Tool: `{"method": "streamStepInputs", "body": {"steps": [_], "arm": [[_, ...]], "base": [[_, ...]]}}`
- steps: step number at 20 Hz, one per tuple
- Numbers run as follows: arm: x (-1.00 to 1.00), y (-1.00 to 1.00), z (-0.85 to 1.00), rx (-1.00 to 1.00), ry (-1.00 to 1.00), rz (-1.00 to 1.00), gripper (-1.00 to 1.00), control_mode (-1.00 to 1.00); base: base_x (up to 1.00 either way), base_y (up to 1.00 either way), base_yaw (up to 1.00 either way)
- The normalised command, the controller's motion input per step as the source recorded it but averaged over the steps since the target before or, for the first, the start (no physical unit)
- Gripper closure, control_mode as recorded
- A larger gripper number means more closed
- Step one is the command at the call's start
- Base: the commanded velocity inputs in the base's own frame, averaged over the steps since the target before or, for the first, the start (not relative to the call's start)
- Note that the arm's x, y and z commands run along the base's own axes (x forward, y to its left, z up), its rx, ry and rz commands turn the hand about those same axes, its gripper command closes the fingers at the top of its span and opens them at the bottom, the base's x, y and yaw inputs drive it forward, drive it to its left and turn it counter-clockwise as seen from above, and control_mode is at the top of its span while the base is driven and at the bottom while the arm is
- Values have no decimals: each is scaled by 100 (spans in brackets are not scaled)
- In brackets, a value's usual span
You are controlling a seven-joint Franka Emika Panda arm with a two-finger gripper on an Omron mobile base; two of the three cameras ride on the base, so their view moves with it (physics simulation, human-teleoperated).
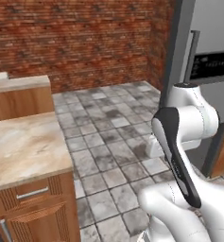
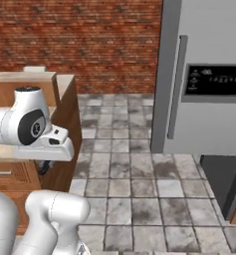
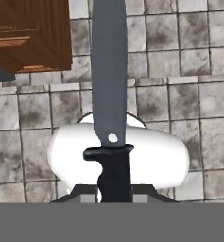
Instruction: Retrieve the butter from the fridge and place it on a plate on the dining table. Then retrieve the butter knife by the fridge and place it near the plate.
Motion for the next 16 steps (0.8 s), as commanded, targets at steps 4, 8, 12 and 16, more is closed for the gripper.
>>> {"method": "streamStepInputs", "body": {"steps": [4, 8, 12, 16], "arm": [[0, 0, 0, 0, 0, 0, 100, 100], [0, 0, 0, 0, 0, 0, 100, 100], [0, 0, 0, 0, 0, 0, 100, 100], [0, 0, 0, 0, 0, 0, 100, 100]], "base": [[39, 53, 13], [59, 12, 19], [79, -9, 26], [22, -14, 9]]}}
